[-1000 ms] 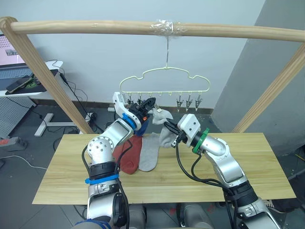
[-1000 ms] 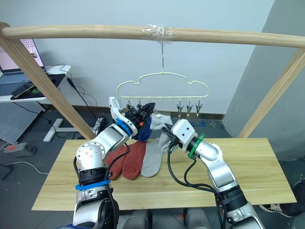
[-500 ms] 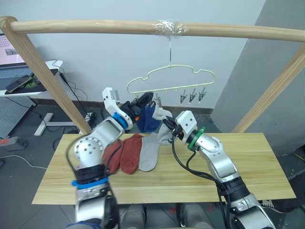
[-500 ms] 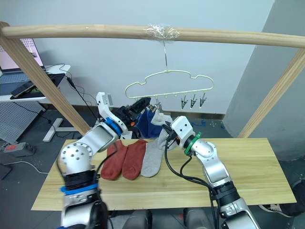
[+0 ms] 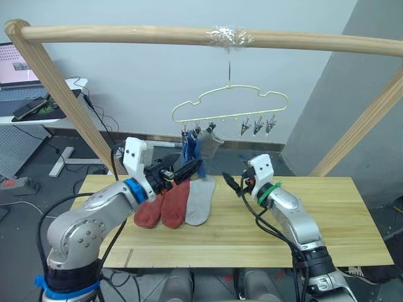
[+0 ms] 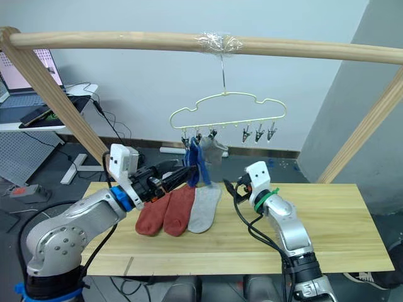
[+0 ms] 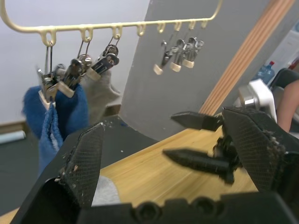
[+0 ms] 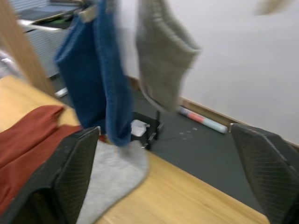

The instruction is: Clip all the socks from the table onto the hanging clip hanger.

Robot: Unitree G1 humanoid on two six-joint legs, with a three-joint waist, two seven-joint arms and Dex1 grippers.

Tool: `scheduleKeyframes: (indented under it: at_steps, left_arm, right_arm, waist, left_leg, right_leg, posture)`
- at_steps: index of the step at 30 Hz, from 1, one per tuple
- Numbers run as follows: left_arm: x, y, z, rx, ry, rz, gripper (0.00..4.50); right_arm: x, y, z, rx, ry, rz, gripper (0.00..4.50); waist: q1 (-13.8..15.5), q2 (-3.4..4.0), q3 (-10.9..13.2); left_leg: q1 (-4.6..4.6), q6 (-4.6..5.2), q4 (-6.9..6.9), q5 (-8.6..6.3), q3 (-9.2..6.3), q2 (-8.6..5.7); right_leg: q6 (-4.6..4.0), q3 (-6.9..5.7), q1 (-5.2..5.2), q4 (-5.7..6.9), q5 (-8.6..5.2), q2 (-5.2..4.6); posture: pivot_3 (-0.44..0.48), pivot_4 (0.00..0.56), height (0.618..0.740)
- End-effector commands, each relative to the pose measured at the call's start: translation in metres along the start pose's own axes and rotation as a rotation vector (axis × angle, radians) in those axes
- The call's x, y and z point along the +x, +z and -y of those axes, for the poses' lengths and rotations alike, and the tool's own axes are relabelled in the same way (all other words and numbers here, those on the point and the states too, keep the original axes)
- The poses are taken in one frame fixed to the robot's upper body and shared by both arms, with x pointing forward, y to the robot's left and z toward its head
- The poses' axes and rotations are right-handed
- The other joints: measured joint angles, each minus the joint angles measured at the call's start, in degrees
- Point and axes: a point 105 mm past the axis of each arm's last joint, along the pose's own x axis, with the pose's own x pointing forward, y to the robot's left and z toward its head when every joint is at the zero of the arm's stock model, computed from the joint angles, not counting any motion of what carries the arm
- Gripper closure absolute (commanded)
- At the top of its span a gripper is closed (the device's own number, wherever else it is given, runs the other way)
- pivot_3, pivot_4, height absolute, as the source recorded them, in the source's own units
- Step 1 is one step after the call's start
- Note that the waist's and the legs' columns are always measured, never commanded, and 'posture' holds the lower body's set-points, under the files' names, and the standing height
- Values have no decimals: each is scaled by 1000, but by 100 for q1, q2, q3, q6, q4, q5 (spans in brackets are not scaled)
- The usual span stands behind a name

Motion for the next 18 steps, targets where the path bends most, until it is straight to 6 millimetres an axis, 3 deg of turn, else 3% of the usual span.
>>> scheduleKeyframes:
  at_steps: [1, 4, 6, 9, 13, 16, 18]
  left_arm:
    - [-8, -1, 17, 91, -69, 10, 0]
    - [-11, -8, 24, 142, -104, -8, 0]
    - [-12, -9, 22, 178, -105, -6, 0]
    - [-12, -4, 20, 198, -92, 38, 0]
    - [-10, 1, 19, 231, -82, 71, 0]
    - [-10, 2, 20, 220, -87, 86, 0]
    - [-10, 3, 21, 225, -87, 90, 0]
  right_arm:
    - [-1, 35, 3, 14, -35, 92, 10]
    - [2, 55, 11, 35, -89, 151, 175]
    - [6, 65, 15, 40, -115, 177, 596]
    - [11, 71, 19, 23, -137, 190, 1675]
    - [19, 72, 18, 15, -146, 198, 1675]
    - [24, 71, 21, 21, -175, 199, 2203]
    - [25, 73, 24, 23, -192, 204, 2203]
  waist:
    - [1, 0, 0]
    - [21, 2, 1]
    - [21, 5, 3]
    - [54, 6, 3]
    - [77, 6, 3]
    - [80, 6, 3]
    - [80, 6, 3]
  left_leg:
    - [0, 0, 0, 0, -2, 1]
    - [-2, 0, -2, 0, -2, 2]
    - [-2, 0, -1, 0, 0, 2]
    - [-2, 1, -2, 0, 0, 2]
    - [-8, 1, -8, -1, 0, 2]
    - [-8, 1, -14, -1, 1, 2]
    - [-8, 1, -15, -1, 0, 2]
  right_leg:
    - [-1, -2, 0, 0, -1, 0]
    - [-6, -4, -3, 0, -3, 0]
    - [-6, -3, -4, -1, -3, 0]
    - [-6, -4, -4, -3, -4, 0]
    - [-6, -4, -5, -13, -4, 0]
    - [-6, -4, -7, -14, -4, 0]
    - [-6, -5, -8, -14, -4, 0]
  posture:
    - [96, 125, 740]
    - [98, 124, 740]
    - [98, 124, 740]
    - [104, 122, 740]
    - [108, 118, 740]
    - [108, 118, 740]
    - [114, 117, 740]
